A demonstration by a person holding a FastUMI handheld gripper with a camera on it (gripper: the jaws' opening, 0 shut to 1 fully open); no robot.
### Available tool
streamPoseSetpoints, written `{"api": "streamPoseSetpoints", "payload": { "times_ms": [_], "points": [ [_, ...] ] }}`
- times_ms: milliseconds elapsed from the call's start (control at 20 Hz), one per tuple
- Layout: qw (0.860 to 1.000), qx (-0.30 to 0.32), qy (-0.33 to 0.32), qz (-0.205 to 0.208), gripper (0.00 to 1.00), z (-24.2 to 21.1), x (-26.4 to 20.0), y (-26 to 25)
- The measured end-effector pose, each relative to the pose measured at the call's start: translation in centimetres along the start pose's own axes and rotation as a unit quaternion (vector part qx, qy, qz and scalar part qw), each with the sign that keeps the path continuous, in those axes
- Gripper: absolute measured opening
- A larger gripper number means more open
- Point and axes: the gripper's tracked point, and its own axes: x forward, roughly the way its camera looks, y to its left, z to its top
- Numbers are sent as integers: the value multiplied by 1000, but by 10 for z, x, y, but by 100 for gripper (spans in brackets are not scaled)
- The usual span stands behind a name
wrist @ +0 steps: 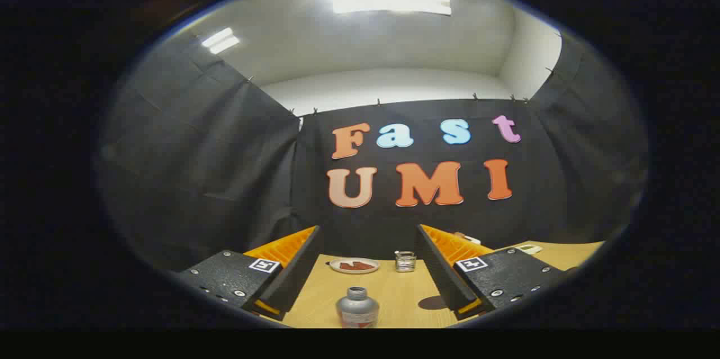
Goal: Take the bottle from table, then pour the juice into the cup, finally place the bottle on the coaster
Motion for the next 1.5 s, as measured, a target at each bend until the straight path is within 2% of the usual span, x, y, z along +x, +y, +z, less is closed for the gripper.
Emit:
{"api": "streamPoseSetpoints", "payload": {
  "times_ms": [400, 550, 900, 1050, 1500],
  "points": [
    [1000, -8, 21, 20, 98, 0, 2, 23],
    [999, -36, 23, -3, 98, -1, 2, 12],
    [999, -51, 15, -1, 98, 6, -1, 23],
    [997, -68, 19, -12, 98, 4, -3, 20],
    [996, -58, 59, -24, 98, -24, -9, 22]
  ]
}}
